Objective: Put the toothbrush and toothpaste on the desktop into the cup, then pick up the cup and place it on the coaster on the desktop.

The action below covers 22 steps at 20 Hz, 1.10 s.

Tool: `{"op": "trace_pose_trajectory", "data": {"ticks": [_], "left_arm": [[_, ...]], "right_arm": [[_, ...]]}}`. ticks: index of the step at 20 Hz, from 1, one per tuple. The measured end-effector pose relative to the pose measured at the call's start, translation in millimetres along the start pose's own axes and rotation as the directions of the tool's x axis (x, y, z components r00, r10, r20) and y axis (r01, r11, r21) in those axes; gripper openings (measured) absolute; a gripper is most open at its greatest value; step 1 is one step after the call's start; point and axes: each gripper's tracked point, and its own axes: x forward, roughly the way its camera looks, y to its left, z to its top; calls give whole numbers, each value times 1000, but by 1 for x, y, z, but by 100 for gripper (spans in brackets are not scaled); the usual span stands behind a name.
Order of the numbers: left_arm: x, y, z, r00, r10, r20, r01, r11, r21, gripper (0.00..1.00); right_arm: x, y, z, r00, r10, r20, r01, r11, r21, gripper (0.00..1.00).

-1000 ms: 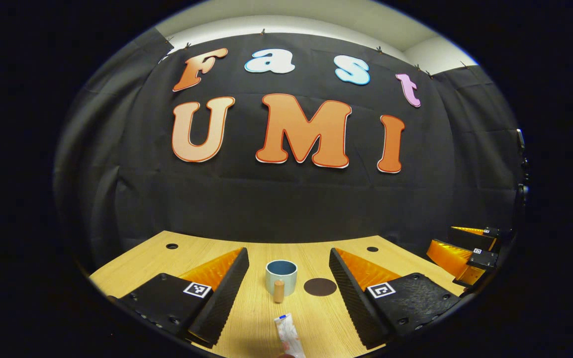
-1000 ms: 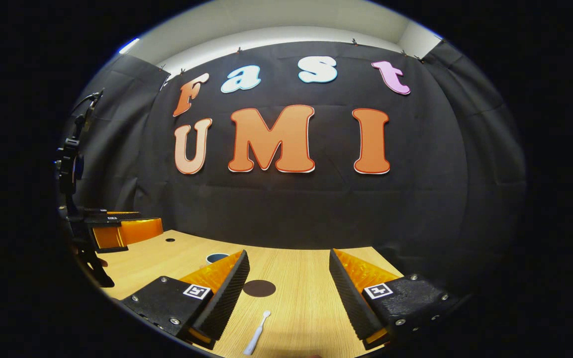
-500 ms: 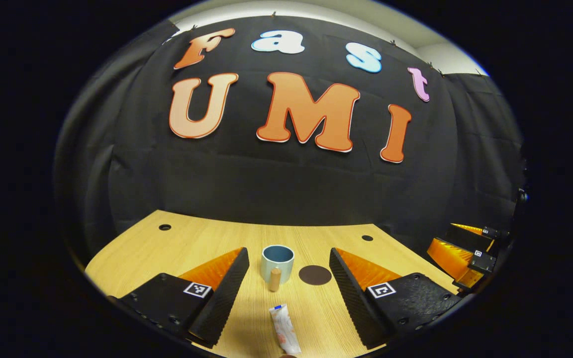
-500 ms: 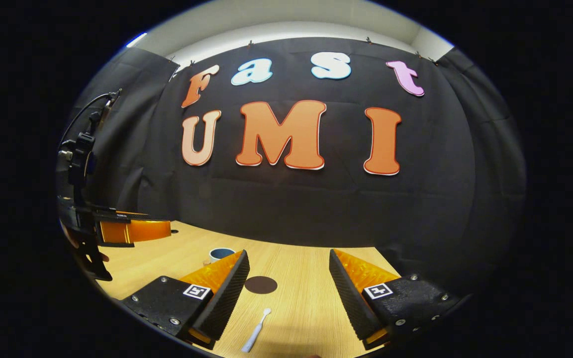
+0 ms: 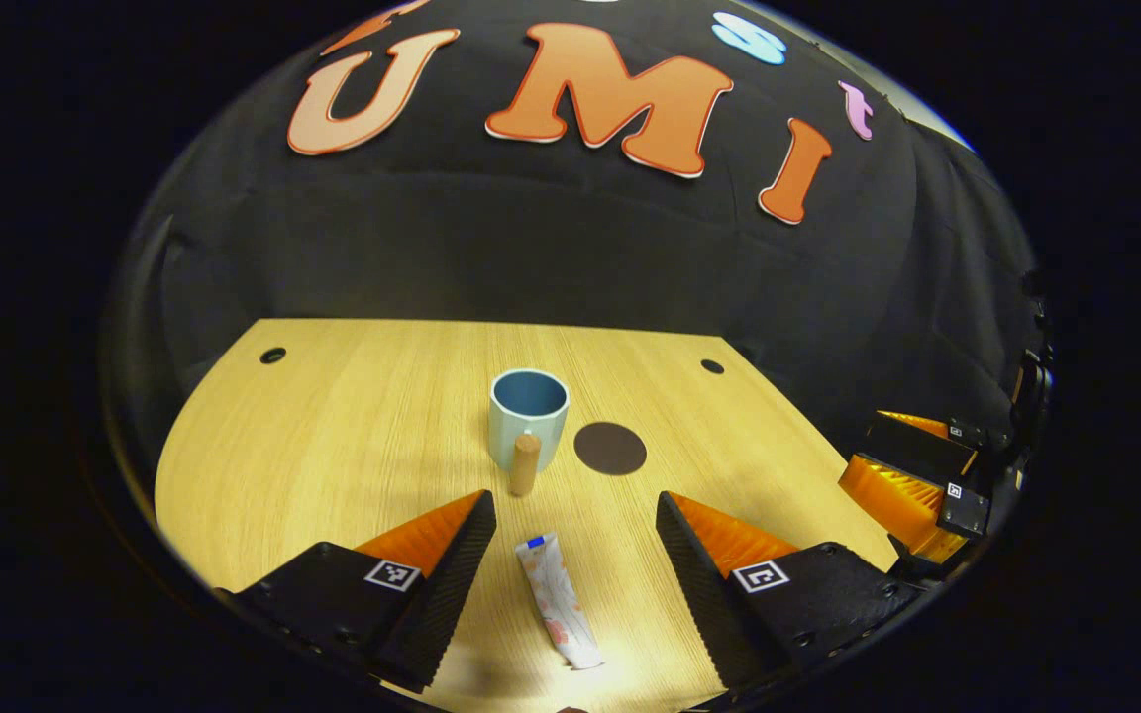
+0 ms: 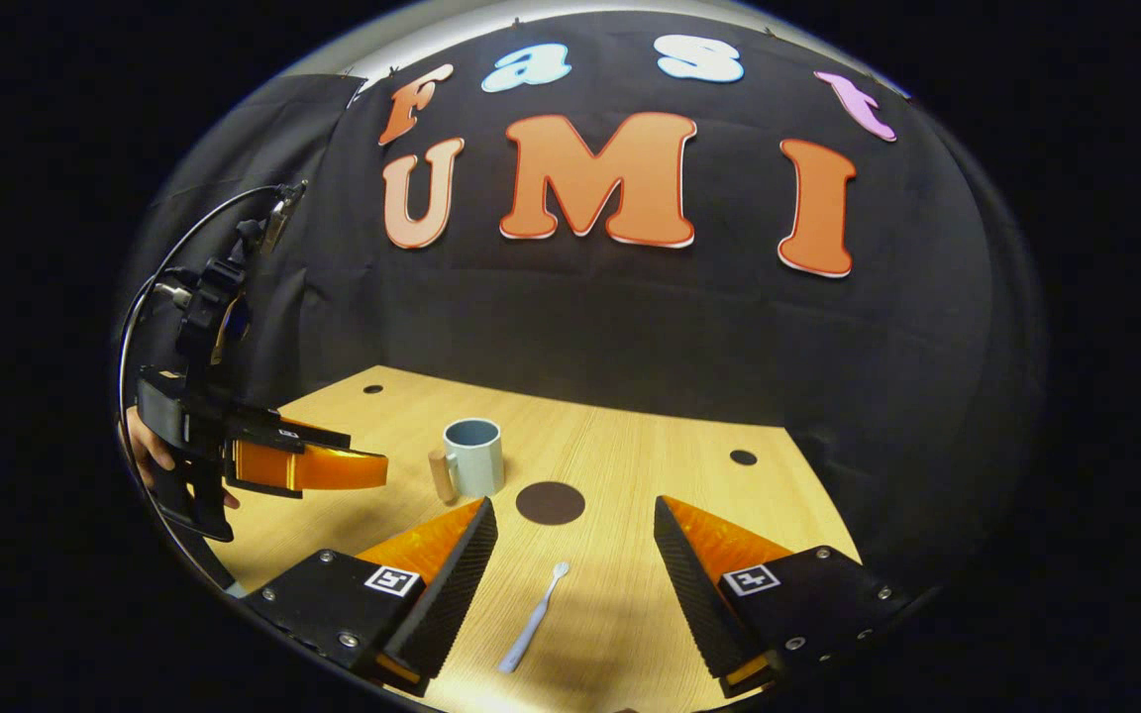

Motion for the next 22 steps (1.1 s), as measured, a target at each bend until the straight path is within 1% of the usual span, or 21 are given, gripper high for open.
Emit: {"op": "trace_pose_trajectory", "data": {"ticks": [2,4,5,6,8,9,10,12,14,15,16,17,18,19,20,21,22], "left_arm": [[6,1,-12,998,3,-70,-2,1000,14,100],[10,3,-21,990,4,-139,-1,1000,24,98],[11,5,-27,984,8,-178,-4,1000,25,100],[11,5,-29,979,11,-205,-6,1000,25,98],[10,7,-30,969,38,-245,-28,999,42,98],[9,7,-33,962,60,-268,-45,997,61,99],[7,6,-37,951,76,-299,-59,996,67,99],[6,-2,-43,928,65,-367,-46,997,60,99],[2,2,-34,906,60,-420,-41,998,55,99],[1,4,-35,896,66,-438,-47,997,54,99],[0,5,-31,893,72,-444,-58,997,47,99],[-3,7,-29,886,92,-454,-80,996,46,99],[-5,6,-28,876,101,-471,-91,995,44,95],[-5,4,-28,868,105,-485,-98,994,39,93],[-8,4,-29,856,111,-505,-110,993,32,90],[-11,4,-32,850,117,-514,-122,992,24,92],[-10,8,-34,844,137,-518,-142,989,31,92]], "right_arm": [[4,-1,-7,998,6,-62,-5,1000,20,94],[10,1,-21,990,37,-136,-29,998,62,93],[12,3,-28,982,55,-179,-42,996,80,93],[14,5,-35,973,68,-219,-48,994,94,92],[21,2,-50,955,67,-288,-40,994,99,89],[25,3,-57,948,66,-313,-35,994,102,87],[26,6,-61,938,81,-338,-47,993,108,84],[32,17,-73,917,116,-381,-74,990,123,84],[40,25,-87,899,128,-419,-89,990,110,81],[43,27,-92,888,132,-439,-95,990,106,80],[46,30,-98,879,132,-458,-92,990,109,79],[50,32,-103,870,133,-474,-89,989,114,78],[53,36,-109,861,140,-488,-95,989,114,77],[57,35,-114,855,135,-500,-90,989,114,71],[60,35,-119,847,132,-515,-86,990,111,74],[63,36,-124,838,133,-530,-88,990,110,73],[62,39,-130,824,137,-550,-91,990,110,70]]}}
